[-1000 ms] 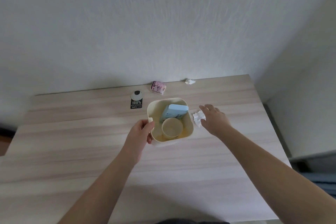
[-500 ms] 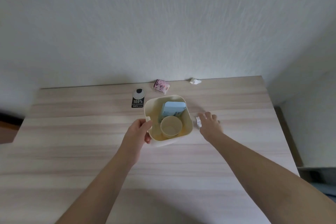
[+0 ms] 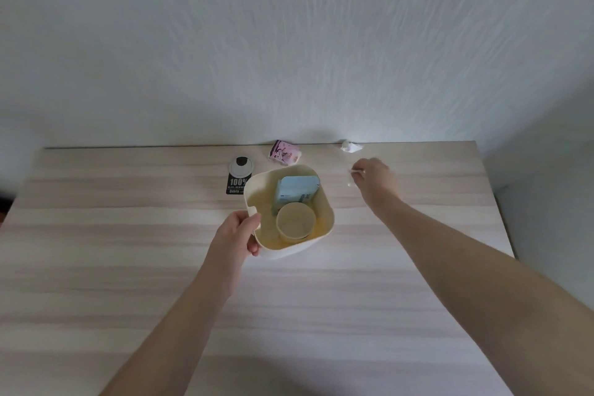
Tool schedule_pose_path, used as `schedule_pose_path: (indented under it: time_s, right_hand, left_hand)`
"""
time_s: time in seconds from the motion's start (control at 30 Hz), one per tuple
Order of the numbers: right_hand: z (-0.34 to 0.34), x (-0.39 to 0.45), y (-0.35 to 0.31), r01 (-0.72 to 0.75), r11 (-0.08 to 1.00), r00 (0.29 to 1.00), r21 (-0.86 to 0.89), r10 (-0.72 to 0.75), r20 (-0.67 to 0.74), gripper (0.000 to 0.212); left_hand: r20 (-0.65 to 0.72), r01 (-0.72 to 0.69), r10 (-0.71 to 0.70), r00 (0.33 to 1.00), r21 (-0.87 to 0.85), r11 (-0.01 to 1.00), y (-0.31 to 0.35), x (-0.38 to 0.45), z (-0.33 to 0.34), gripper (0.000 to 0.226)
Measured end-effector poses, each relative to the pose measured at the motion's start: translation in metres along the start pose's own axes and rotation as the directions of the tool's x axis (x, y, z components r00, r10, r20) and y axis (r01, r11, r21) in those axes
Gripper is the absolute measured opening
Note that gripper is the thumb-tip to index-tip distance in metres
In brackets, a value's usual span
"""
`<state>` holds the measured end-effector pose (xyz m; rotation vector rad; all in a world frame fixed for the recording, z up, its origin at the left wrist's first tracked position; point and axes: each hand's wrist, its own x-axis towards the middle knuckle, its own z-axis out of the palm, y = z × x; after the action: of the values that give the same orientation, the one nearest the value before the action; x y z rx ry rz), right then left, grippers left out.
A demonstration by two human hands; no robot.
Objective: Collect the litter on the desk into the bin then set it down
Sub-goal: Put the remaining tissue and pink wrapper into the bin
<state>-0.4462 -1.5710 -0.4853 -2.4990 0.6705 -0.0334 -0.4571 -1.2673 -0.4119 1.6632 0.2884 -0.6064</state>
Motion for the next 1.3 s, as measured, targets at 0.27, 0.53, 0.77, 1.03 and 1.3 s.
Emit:
schedule_pose_path:
  time_s: [0.27,0.53,0.77,1.03,1.3]
  right_hand:
    - [0.019,0.052,-0.019,-0.006,0.998,1.000,-0.062,0.007,0.011,0.018]
    - [0.041,0.063,-0.022,0.009,0.981,0.984,-0.193,0.026,0.177,0.025]
    - [0.033,0.049,-0.006,-0.061,0.987,0.978,-0.152,0.090,0.190,0.028]
    - [0.011,-0.001,0.012,0.057,0.989,0.962,-0.137,-0.018,0.271,0.028]
    - [-0.049,-0.083,-0.021,0.083,0.897,0.992,0.435,-0.034,-0.119,0.008]
  left_hand:
    - [-0.042,-0.052,0.051,0.998,-0.029,0.998,0.017,0.024,0.008,0.041]
    - [-0.069,-0.140,0.151,0.986,0.139,0.980,0.013,0.019,-0.005,0.025]
    - [-0.104,-0.094,0.113,0.988,0.175,0.980,-0.002,0.013,-0.007,0.015]
    - [-0.055,-0.084,0.093,0.994,0.156,0.984,-0.005,-0.004,0.004,0.016]
    - [0.008,-0.096,0.096,0.995,0.119,0.988,-0.004,-0.027,0.014,0.017]
